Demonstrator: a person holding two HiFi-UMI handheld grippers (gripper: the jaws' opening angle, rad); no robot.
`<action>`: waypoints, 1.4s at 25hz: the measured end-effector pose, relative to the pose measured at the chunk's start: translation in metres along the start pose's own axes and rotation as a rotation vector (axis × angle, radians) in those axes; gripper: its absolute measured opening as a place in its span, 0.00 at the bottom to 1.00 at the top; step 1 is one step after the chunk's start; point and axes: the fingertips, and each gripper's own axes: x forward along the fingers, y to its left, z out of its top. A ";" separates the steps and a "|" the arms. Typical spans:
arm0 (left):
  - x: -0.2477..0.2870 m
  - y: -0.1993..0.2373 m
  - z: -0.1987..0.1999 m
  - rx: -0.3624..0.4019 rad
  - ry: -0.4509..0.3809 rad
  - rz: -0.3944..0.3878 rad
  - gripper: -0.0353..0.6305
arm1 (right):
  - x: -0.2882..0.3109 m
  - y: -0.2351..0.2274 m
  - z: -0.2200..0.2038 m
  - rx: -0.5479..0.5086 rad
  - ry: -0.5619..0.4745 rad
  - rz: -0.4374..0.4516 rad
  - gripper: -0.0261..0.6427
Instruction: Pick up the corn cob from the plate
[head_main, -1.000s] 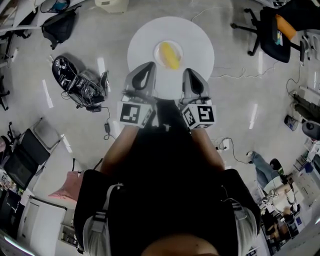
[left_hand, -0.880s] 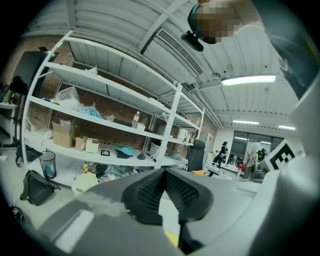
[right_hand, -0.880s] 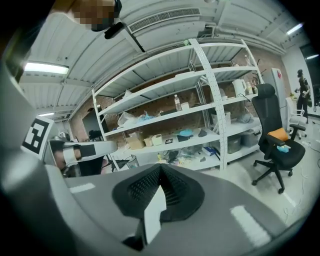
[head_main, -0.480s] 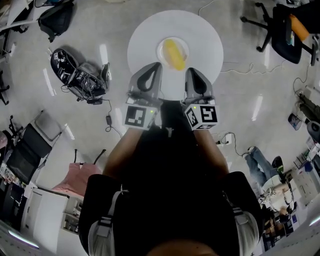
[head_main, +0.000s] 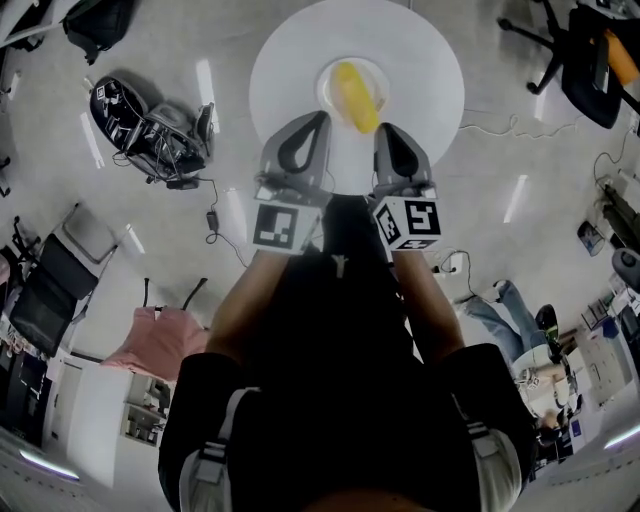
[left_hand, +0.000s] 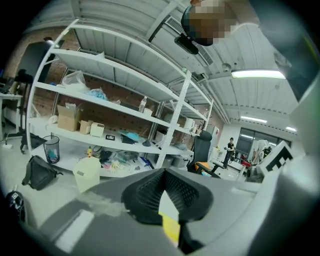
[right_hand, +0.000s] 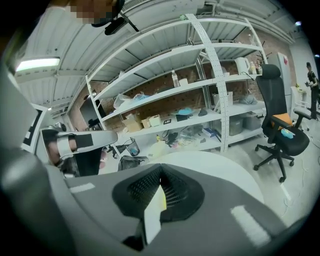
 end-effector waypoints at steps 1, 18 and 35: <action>0.002 0.001 -0.003 -0.005 -0.001 0.001 0.05 | 0.003 -0.002 -0.003 0.006 0.006 0.000 0.05; 0.033 0.021 -0.035 -0.079 0.009 0.063 0.05 | 0.040 -0.025 -0.038 -0.010 0.080 -0.013 0.13; 0.049 0.042 -0.044 -0.097 0.005 0.086 0.05 | 0.080 -0.038 -0.072 -0.026 0.196 0.003 0.34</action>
